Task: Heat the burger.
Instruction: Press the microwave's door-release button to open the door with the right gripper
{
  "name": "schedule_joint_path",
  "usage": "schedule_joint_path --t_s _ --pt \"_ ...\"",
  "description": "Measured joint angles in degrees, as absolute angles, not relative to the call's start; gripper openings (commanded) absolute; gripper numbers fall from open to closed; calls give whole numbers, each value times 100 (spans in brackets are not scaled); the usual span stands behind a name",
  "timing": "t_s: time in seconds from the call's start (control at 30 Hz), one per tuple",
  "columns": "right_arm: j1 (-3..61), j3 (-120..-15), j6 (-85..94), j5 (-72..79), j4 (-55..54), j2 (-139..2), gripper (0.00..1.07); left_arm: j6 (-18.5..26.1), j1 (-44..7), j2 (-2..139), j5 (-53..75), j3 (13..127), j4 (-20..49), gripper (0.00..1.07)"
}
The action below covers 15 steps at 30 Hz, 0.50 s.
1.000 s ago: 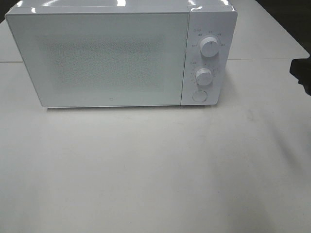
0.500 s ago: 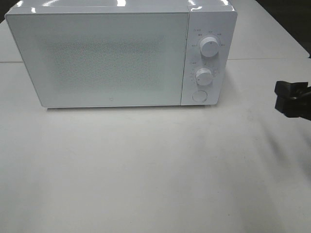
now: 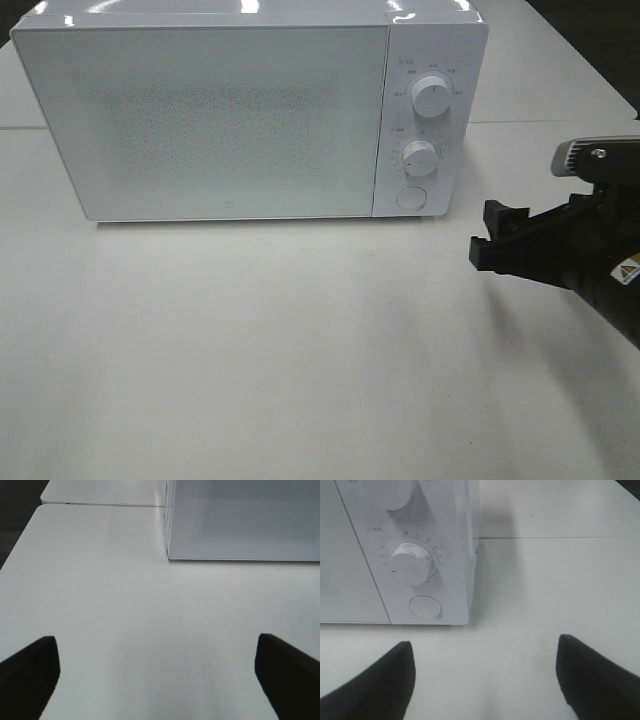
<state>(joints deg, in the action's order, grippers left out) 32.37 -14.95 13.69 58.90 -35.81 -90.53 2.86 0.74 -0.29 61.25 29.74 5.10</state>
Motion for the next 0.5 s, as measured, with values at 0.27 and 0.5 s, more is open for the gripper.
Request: schedule_joint_path --t_s 0.27,0.5 --pt "3919 -2068 1650 5930 -4228 -9482 76 286 74 -29 6125 2974 510 98" --pt "4011 -2366 1656 5890 -4286 -9775 76 286 74 -29 6125 2974 510 98"
